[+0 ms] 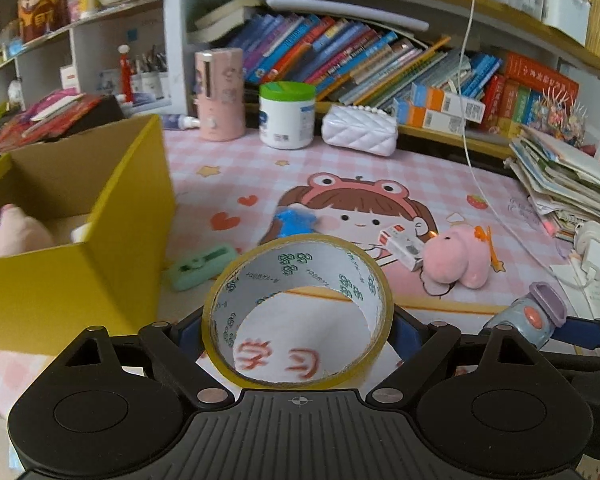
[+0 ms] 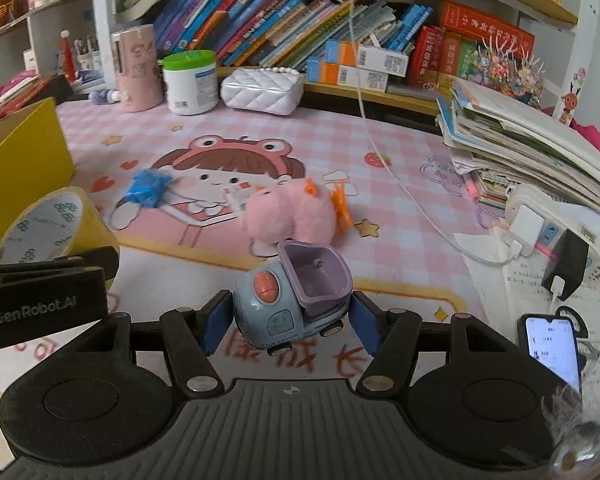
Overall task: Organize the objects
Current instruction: 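Grasp the yellow tape roll with the left gripper, then carry the tape roll and blue toy truck over the yellow box with both grippers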
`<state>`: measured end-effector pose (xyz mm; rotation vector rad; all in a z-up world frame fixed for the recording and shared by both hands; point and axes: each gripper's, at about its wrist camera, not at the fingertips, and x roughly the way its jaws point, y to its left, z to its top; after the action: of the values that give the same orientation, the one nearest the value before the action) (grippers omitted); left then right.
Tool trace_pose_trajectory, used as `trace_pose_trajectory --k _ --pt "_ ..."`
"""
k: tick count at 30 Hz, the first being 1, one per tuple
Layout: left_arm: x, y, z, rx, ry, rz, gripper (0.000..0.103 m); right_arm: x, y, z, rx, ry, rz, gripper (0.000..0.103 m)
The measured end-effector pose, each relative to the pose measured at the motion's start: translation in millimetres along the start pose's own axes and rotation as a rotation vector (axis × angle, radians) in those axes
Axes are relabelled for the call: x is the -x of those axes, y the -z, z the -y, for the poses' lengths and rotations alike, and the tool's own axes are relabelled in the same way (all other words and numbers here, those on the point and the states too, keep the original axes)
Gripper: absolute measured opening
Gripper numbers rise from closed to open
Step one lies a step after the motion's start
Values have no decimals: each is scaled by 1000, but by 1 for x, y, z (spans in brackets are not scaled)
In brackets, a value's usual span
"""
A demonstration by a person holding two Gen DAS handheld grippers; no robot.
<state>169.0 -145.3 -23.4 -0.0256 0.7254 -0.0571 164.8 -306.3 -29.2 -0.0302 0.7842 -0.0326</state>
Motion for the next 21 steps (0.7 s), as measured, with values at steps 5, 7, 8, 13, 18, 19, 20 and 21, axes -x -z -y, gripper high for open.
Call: trace_pose_trajectory --k 5,7,8,13,18,19,20,21 --pt "26 13 -25 16 -25 23 90 22 9 -25 14 -4 18 61" --pt "36 19 -37 22 -39 28 90 29 13 -35 19 -7 20 61" --pt "41 22 -43 24 -47 30 90 33 16 -41 20 -8 19 61" --pt "66 38 -76 40 -114 31 90 52 27 -76 43 -26 15 61" --pt "90 56 -110 53 -201 19 90 70 39 -118 95 -58 13 61" --pt "95 59 -117 56 -216 16 90 73 42 -126 103 -64 10 61" --pt "100 63 -123 58 -226 15 90 75 44 -133 108 -70 8 61" --pt "104 67 -130 60 -236 14 90 78 47 -140 113 -76 5 61"
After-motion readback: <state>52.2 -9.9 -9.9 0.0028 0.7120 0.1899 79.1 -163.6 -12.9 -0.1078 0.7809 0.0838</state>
